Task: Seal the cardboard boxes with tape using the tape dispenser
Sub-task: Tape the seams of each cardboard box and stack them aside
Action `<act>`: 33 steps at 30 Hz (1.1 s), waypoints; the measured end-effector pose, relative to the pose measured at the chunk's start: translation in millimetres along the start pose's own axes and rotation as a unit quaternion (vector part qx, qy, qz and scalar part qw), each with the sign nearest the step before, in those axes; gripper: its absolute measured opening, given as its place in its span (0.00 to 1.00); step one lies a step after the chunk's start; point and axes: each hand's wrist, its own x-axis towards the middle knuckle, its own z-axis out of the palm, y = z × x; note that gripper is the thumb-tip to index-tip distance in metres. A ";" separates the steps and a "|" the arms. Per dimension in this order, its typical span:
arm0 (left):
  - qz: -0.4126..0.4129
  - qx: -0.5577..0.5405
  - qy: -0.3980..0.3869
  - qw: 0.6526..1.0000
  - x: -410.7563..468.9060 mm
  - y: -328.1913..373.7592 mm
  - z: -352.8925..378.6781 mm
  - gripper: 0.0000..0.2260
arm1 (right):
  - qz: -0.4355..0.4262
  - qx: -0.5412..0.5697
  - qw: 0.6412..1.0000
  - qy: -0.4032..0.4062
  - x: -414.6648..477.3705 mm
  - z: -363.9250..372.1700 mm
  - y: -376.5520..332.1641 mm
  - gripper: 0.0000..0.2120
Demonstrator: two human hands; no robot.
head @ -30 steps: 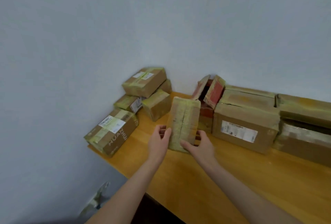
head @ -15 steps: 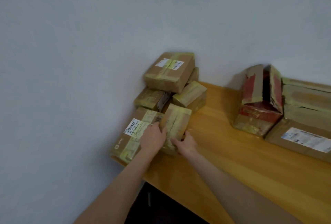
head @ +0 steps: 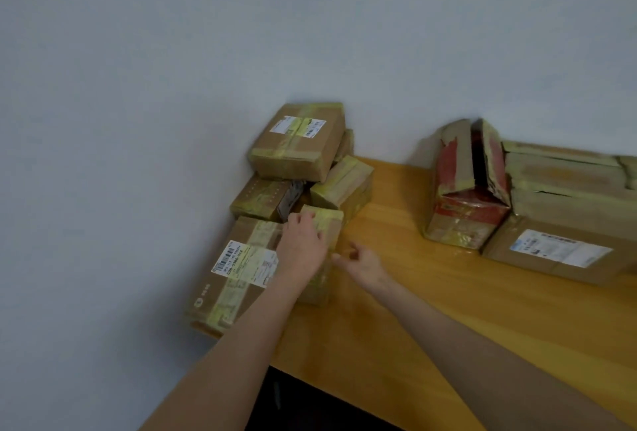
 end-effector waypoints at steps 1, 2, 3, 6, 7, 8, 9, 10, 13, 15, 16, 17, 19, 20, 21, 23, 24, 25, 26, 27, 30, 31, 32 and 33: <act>0.015 -0.003 -0.002 1.000 -0.1 9.6 2.3 0.19 | -0.009 -0.019 0.999 0.036 -3.1 -14.2 3.6 0.33; 0.030 -0.005 -0.004 1.000 -0.7 20.5 5.3 0.19 | -0.017 -0.041 0.997 0.069 -6.1 -30.0 7.2 0.31; 0.043 -0.006 -0.007 0.999 -2.1 32.4 9.6 0.19 | -0.020 -0.061 0.993 0.096 -10.3 -46.3 11.2 0.30; 0.070 0.006 -0.025 0.997 -10.5 76.9 27.8 0.20 | -0.018 -0.096 0.984 0.148 -27.9 -93.2 28.4 0.26; 0.080 0.011 -0.036 0.996 -14.3 94.7 34.9 0.20 | -0.017 -0.101 0.981 0.165 -35.6 -108.7 36.0 0.26; 0.094 0.012 -0.047 0.994 -18.5 113.8 41.6 0.20 | -0.016 -0.103 0.978 0.183 -43.4 -124.3 44.8 0.25; 0.110 0.009 -0.055 0.992 -23.4 133.8 48.4 0.20 | -0.015 -0.103 0.973 0.204 -51.3 -140.7 54.4 0.25; 0.126 0.005 -0.059 0.990 -29.0 153.8 55.3 0.19 | -0.013 -0.102 0.969 0.223 -59.9 -157.7 64.7 0.24; 0.173 -0.005 -0.069 0.982 -50.3 212.0 81.1 0.19 | -0.004 -0.091 0.960 0.263 -86.1 -209.4 100.0 0.23; 0.194 -0.004 -0.075 0.978 -67.8 250.6 100.0 0.19 | -0.001 -0.085 0.956 0.281 -101.7 -242.3 127.7 0.21; 0.202 -0.003 -0.074 0.977 -76.7 269.7 109.5 0.19 | -0.002 -0.083 0.953 0.292 -108.9 -258.2 142.2 0.21; 0.206 -0.004 -0.074 0.976 -85.7 288.5 119.6 0.19 | -0.003 -0.081 0.951 0.299 -115.6 -274.3 157.2 0.21; 0.200 -0.009 -0.083 0.976 -106.6 323.5 139.1 0.19 | 0.001 -0.072 0.952 0.298 -128.9 -304.6 188.9 0.21; 0.197 -0.011 -0.089 0.976 -116.9 338.5 147.9 0.19 | 0.004 -0.065 0.952 0.298 -134.7 -318.4 204.7 0.22; 0.197 -0.012 -0.093 0.976 -126.6 352.3 155.9 0.19 | 0.011 -0.060 0.952 0.299 -140.4 -332.3 219.5 0.22; 0.202 -0.018 -0.098 0.974 -145.1 376.2 168.8 0.19 | 0.029 -0.045 0.950 0.309 -151.5 -360.2 243.9 0.23; 0.210 -0.023 -0.097 0.973 -152.6 386.8 173.5 0.19 | 0.038 -0.036 0.947 0.318 -154.8 -374.7 254.5 0.23; 0.219 -0.028 -0.097 0.970 -159.1 397.0 178.0 0.19 | 0.048 -0.027 0.944 0.326 -157.9 -389.9 264.5 0.25; 0.228 -0.031 -0.097 0.968 -164.6 406.3 181.4 0.20 | 0.060 -0.017 0.941 0.334 -159.9 -404.4 273.9 0.27; 0.240 -0.030 -0.099 0.965 -168.5 415.5 184.2 0.21 | 0.077 -0.002 0.936 0.343 -160.5 -418.3 282.5 0.29; 0.269 -0.019 -0.100 0.958 -172.8 436.9 192.7 0.24 | 0.124 0.037 0.915 0.383 -161.4 -450.1 305.2 0.34; 0.279 -0.013 -0.093 0.956 -170.2 445.5 195.0 0.26 | 0.136 0.044 0.908 0.393 -160.8 -459.9 311.6 0.36; 0.292 -0.003 -0.082 0.953 -165.1 453.9 198.0 0.27 | 0.144 0.051 0.904 0.400 -158.8 -468.8 317.4 0.37; 0.309 0.008 -0.071 0.948 -158.5 462.4 201.5 0.29 | 0.147 0.054 0.902 0.402 -156.2 -477.1 322.9 0.39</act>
